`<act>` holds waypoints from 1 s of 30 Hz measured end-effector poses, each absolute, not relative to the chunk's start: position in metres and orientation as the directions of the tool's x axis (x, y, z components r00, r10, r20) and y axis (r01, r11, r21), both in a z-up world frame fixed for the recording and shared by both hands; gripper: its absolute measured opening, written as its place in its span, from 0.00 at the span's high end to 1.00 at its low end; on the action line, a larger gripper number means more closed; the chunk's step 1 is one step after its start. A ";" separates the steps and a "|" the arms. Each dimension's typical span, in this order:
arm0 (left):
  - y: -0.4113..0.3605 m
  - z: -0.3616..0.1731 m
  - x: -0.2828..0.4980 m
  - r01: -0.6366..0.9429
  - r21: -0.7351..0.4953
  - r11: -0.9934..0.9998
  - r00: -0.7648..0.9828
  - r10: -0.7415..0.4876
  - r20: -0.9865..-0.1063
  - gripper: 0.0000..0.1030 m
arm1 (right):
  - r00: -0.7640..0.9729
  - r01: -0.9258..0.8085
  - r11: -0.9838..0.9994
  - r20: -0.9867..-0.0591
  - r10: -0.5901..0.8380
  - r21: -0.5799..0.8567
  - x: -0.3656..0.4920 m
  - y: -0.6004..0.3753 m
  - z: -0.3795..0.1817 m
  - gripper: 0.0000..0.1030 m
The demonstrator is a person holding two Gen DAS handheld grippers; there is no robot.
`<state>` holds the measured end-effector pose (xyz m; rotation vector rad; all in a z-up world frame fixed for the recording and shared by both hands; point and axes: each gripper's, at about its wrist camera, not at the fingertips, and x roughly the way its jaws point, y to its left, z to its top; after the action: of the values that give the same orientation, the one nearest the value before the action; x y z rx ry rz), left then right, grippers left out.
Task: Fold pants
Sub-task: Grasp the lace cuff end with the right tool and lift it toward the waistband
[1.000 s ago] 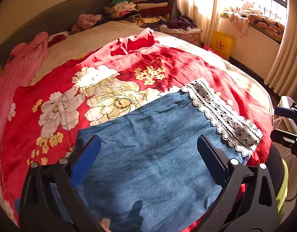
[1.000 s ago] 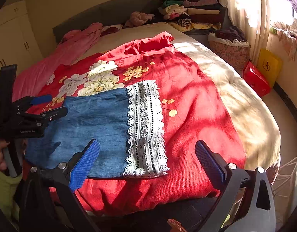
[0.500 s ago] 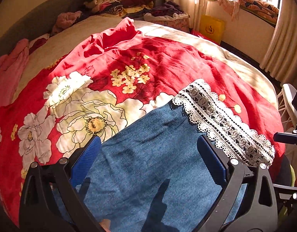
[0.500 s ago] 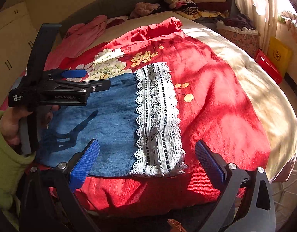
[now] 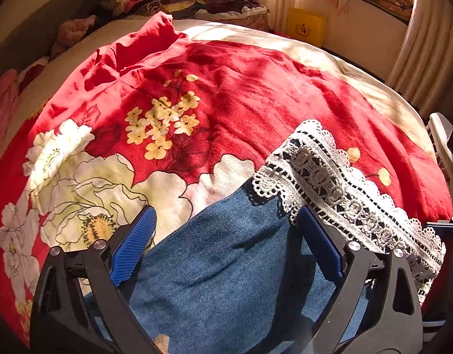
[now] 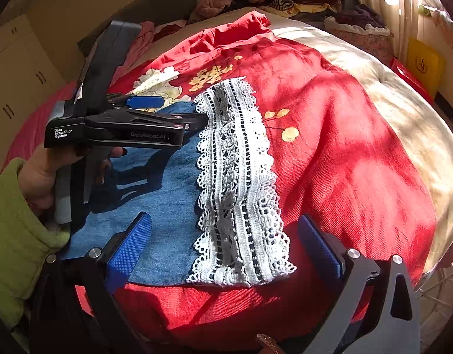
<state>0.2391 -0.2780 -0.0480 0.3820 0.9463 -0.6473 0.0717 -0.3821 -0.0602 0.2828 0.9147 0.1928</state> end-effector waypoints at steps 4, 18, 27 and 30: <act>-0.280 -0.051 0.236 0.672 -0.069 0.737 0.357 -0.404 -0.842 0.52 | 0.583 -0.067 0.949 -0.760 0.287 0.308 0.075 -0.375 -0.063 0.32; -0.261 -0.028 0.221 0.678 -0.108 0.727 0.385 -0.476 -0.791 0.92 | 0.620 -0.146 0.926 -0.697 0.360 0.348 0.068 -0.364 -0.037 0.80; -0.204 0.016 0.207 0.643 -0.144 0.752 0.459 -0.529 -0.713 0.92 | 0.628 -0.301 0.898 -0.641 0.441 0.322 0.058 -0.306 0.013 0.80; -0.177 0.022 0.203 0.613 -0.143 0.777 0.493 -0.518 -0.699 0.92 | 0.606 -0.351 0.881 -0.640 0.472 0.317 0.060 -0.282 0.019 0.80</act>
<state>0.2034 -0.1768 0.0218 0.1307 0.8008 -0.6879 0.0603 -0.2822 0.0195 0.1655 0.7864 0.4781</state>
